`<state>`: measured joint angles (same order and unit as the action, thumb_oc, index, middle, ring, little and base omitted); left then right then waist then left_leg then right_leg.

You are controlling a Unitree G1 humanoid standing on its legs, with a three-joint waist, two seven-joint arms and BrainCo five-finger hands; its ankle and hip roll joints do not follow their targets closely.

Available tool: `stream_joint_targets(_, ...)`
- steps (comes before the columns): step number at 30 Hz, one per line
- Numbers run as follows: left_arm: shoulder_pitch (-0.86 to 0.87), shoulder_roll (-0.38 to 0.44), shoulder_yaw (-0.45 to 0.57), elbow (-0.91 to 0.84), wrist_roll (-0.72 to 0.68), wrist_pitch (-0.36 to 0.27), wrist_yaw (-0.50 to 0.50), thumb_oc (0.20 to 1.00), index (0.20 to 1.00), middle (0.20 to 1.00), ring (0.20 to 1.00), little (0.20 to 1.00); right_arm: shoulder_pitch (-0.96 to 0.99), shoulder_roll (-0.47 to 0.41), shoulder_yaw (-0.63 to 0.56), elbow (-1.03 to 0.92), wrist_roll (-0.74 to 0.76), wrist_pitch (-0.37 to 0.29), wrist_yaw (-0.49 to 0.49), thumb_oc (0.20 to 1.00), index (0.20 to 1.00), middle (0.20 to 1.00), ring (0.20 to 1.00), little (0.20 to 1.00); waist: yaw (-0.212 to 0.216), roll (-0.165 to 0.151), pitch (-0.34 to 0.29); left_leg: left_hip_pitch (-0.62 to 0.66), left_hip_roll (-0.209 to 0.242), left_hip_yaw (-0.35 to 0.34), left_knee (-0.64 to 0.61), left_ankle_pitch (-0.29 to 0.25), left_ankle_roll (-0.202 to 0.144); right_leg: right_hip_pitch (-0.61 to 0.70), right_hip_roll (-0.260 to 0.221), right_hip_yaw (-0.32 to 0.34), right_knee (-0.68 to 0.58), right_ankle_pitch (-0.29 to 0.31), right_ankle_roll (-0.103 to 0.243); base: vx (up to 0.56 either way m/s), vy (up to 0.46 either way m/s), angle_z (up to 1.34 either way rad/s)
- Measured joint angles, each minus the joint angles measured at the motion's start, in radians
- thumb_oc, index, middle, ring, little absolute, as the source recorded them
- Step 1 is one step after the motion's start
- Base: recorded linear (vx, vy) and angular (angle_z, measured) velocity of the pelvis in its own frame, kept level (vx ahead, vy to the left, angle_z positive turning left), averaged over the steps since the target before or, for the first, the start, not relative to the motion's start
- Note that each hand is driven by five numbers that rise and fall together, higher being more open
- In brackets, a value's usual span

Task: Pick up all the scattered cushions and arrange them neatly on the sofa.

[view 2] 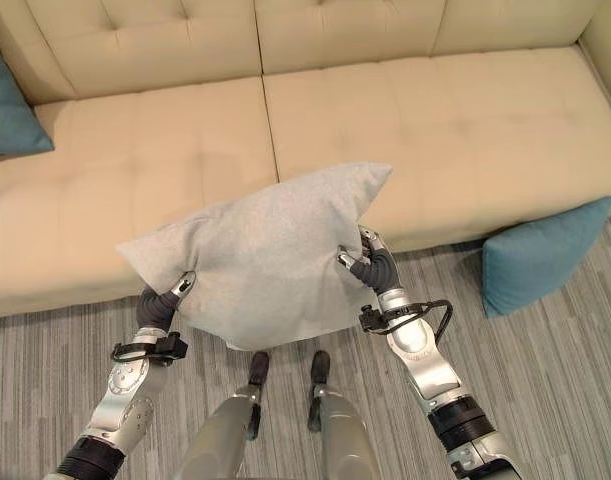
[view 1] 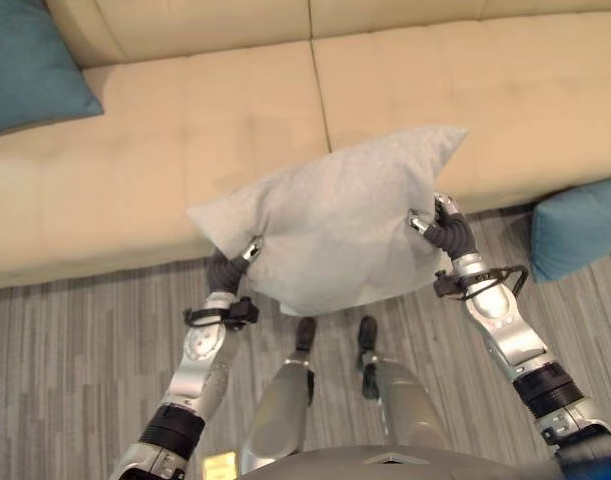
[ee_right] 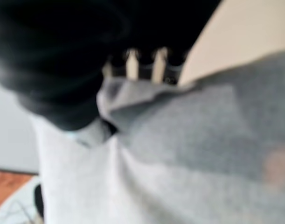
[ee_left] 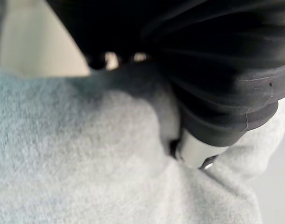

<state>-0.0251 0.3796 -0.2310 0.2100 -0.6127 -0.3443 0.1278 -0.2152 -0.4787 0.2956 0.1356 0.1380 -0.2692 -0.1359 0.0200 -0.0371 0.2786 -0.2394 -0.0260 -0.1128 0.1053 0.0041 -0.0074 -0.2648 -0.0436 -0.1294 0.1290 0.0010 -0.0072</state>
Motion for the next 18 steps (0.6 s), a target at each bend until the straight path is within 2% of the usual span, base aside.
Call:
stream_joint_targets(2, 0.014, -0.001, 0.000, 0.000, 0.003, 0.009, -0.009, 0.200, 0.200, 0.200, 0.200, 0.200, 0.027, -0.004, -0.002, 0.001, -0.007, 0.005, 0.013, 0.200, 0.200, 0.200, 0.200, 0.200, -0.001, 0.001, -0.007, 0.071, 0.000, 0.002, -0.028, -0.003, 0.002, 0.073, 0.002, 0.003, -0.035, 0.000, 0.001, 0.15, 0.133, -0.08)
stream_joint_targets(3, 0.026, 0.002, 0.000, 0.000, 0.008, 0.011, -0.022, 0.200, 0.200, 0.200, 0.200, 0.200, 0.057, 0.000, -0.007, 0.003, -0.006, 0.005, 0.020, 0.200, 0.200, 0.200, 0.200, 0.200, 0.000, 0.003, -0.040, 0.118, 0.004, 0.012, -0.059, -0.007, 0.010, 0.120, 0.006, 0.009, -0.071, 0.005, 0.009, 0.19, 0.228, -0.16)
stream_joint_targets(8, 0.055, 0.000, -0.003, -0.001, 0.024, 0.039, -0.041, 0.200, 0.200, 0.200, 0.200, 0.200, 0.103, 0.019, -0.021, 0.014, -0.005, 0.019, 0.042, 0.200, 0.200, 0.200, 0.200, 0.200, -0.004, 0.010, -0.085, 0.205, -0.008, 0.052, -0.075, -0.029, 0.036, 0.189, 0.002, 0.050, -0.094, 0.012, 0.023, 0.09, 0.230, -0.34)
stream_joint_targets(10, 0.051, 0.002, -0.004, 0.000, 0.049, 0.053, -0.041, 0.200, 0.200, 0.200, 0.200, 0.200, 0.132, 0.050, -0.040, 0.014, -0.003, 0.027, 0.047, 0.200, 0.200, 0.200, 0.200, 0.200, -0.008, 0.020, -0.092, 0.230, -0.017, 0.079, -0.077, -0.035, 0.053, 0.156, -0.003, 0.070, -0.003, 0.008, 0.066, -0.01, 0.266, -0.43)
stream_joint_targets(11, 0.049, 0.000, -0.004, 0.001, 0.056, 0.057, -0.041, 0.200, 0.200, 0.200, 0.200, 0.200, 0.139, 0.048, -0.040, 0.013, -0.002, 0.031, 0.048, 0.200, 0.200, 0.200, 0.200, 0.200, -0.017, 0.022, -0.093, 0.230, -0.022, 0.080, -0.063, -0.042, 0.063, 0.137, -0.009, 0.069, 0.040, 0.007, 0.071, 0.02, 0.124, -0.19)
stream_joint_targets(13, 0.045, 0.000, -0.005, 0.000, 0.064, 0.058, -0.042, 0.200, 0.200, 0.200, 0.200, 0.200, 0.141, 0.043, -0.040, 0.018, 0.001, 0.036, 0.050, 0.200, 0.200, 0.200, 0.200, 0.200, -0.026, 0.029, -0.095, 0.228, -0.010, 0.101, -0.069, -0.036, 0.084, 0.079, -0.029, 0.070, 0.169, -0.030, 0.115, 0.06, 0.111, -0.12)
stream_joint_targets(15, 0.051, 0.003, -0.004, 0.001, 0.078, 0.058, -0.041, 0.200, 0.200, 0.200, 0.200, 0.200, 0.141, 0.048, -0.036, 0.019, 0.000, 0.037, 0.049, 0.200, 0.200, 0.200, 0.200, 0.200, -0.023, 0.020, -0.102, 0.230, -0.026, 0.102, -0.067, -0.046, 0.090, 0.040, -0.070, 0.065, 0.269, -0.041, 0.117, 0.11, 0.056, -0.15)
stream_joint_targets(16, 0.054, 0.011, -0.002, 0.002, 0.080, 0.058, -0.040, 0.200, 0.200, 0.200, 0.200, 0.200, 0.141, 0.049, -0.033, 0.018, 0.000, 0.037, 0.051, 0.200, 0.200, 0.200, 0.200, 0.200, -0.015, 0.014, -0.107, 0.227, -0.032, 0.101, -0.072, -0.044, 0.093, 0.035, -0.081, 0.074, 0.266, -0.055, 0.123, 0.13, -0.009, -0.16)
stream_joint_targets(18, 0.057, 0.025, -0.002, 0.002, 0.084, 0.058, -0.040, 0.200, 0.200, 0.200, 0.200, 0.200, 0.141, 0.045, -0.027, 0.018, -0.001, 0.037, 0.055, 0.200, 0.200, 0.200, 0.200, 0.200, -0.007, 0.014, -0.107, 0.226, -0.030, 0.100, -0.079, -0.040, 0.093, 0.028, -0.069, 0.071, 0.239, -0.061, 0.115, 0.14, -0.033, -0.10)
